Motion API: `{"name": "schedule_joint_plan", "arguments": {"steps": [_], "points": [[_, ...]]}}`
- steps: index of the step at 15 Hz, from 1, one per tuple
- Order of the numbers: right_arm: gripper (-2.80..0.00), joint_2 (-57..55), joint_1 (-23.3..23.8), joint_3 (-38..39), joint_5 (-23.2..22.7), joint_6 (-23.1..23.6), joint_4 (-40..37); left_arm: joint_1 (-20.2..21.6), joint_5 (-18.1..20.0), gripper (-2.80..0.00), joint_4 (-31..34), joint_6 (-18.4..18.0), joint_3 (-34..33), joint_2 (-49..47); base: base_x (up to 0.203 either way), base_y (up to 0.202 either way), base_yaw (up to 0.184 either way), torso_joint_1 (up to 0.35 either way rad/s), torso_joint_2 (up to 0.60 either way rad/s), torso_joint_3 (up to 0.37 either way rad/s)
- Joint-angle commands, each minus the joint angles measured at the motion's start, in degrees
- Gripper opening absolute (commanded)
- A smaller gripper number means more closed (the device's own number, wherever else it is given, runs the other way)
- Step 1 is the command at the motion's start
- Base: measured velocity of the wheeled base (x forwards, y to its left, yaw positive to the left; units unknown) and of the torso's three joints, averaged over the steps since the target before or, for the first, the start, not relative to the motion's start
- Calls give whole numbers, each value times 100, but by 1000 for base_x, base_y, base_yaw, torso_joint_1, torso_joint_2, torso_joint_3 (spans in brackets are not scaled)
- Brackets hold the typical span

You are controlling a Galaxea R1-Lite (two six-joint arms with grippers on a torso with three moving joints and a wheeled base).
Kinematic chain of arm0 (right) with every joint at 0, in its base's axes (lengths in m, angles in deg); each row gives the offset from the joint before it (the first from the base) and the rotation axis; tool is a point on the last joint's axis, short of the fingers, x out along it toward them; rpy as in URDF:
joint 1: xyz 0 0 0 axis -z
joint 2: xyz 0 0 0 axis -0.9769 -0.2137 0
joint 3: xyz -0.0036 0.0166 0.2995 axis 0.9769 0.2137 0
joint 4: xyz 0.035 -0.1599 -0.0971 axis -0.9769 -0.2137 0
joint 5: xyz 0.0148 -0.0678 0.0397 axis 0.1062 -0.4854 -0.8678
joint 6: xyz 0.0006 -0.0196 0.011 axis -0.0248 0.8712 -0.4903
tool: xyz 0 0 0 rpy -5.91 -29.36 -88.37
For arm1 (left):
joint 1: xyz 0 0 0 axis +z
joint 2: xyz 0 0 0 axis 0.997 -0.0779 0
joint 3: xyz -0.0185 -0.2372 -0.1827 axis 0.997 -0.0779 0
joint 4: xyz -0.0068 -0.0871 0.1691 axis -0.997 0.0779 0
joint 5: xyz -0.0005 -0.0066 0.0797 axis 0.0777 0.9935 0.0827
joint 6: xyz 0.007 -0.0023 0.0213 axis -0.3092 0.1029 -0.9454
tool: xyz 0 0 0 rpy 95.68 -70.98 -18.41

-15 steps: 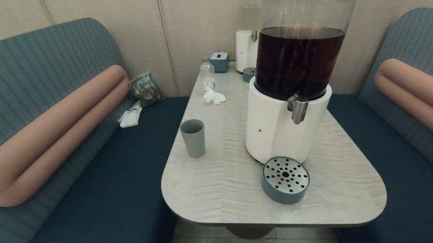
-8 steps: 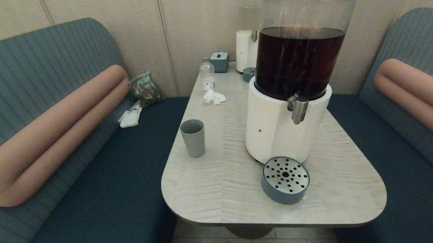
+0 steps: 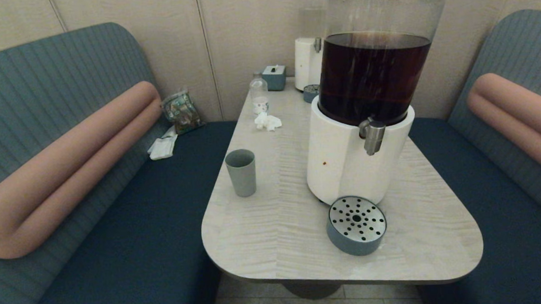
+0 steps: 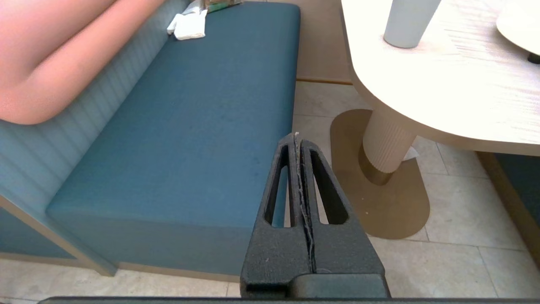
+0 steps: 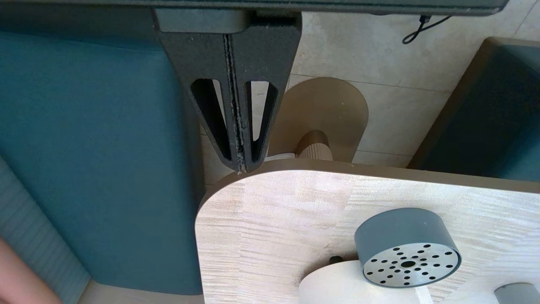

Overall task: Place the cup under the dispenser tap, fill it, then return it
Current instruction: Pick up the cup

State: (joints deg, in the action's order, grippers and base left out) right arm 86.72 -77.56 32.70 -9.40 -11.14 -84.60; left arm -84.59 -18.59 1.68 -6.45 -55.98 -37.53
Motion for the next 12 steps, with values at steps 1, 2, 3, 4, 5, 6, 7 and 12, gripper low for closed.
{"name": "schedule_joint_plan", "arguments": {"steps": [1, 2, 3, 4, 5, 6, 7, 12], "points": [[-280, -6, -1, 0, -1, 2, -2, 3, -2, -280, 0, -3, 0, -9, 0, 0, 0, 0, 0, 0], [-280, -6, -1, 0, -1, 2, -2, 3, -2, -280, 0, 5, 0, -9, 0, 0, 0, 0, 0, 0], [-280, -6, -1, 0, -1, 2, -2, 3, -2, -280, 0, 2, 0, -9, 0, 0, 0, 0, 0, 0], [-280, -6, -1, 0, -1, 2, -2, 3, -2, -280, 9, 5, 9, -9, 0, 0, 0, 0, 0, 0], [-280, -2, -1, 0, -1, 2, -2, 3, 4, -280, 40, -49, 10, -9, 0, 0, 0, 0, 0, 0], [-280, -6, -1, 4, -1, 2, -2, 3, -13, -280, -82, -4, -20, -9, 0, 0, 0, 0, 0, 0], [-280, -6, -1, 0, -1, 2, -2, 3, -28, -280, -149, 71, -35, -9, 0, 0, 0, 0, 0, 0], [-280, -6, -1, 0, -1, 2, -2, 3, -46, -280, -58, 373, 1041, -292, 0, 0, 0, 0, 0, 0]]}}
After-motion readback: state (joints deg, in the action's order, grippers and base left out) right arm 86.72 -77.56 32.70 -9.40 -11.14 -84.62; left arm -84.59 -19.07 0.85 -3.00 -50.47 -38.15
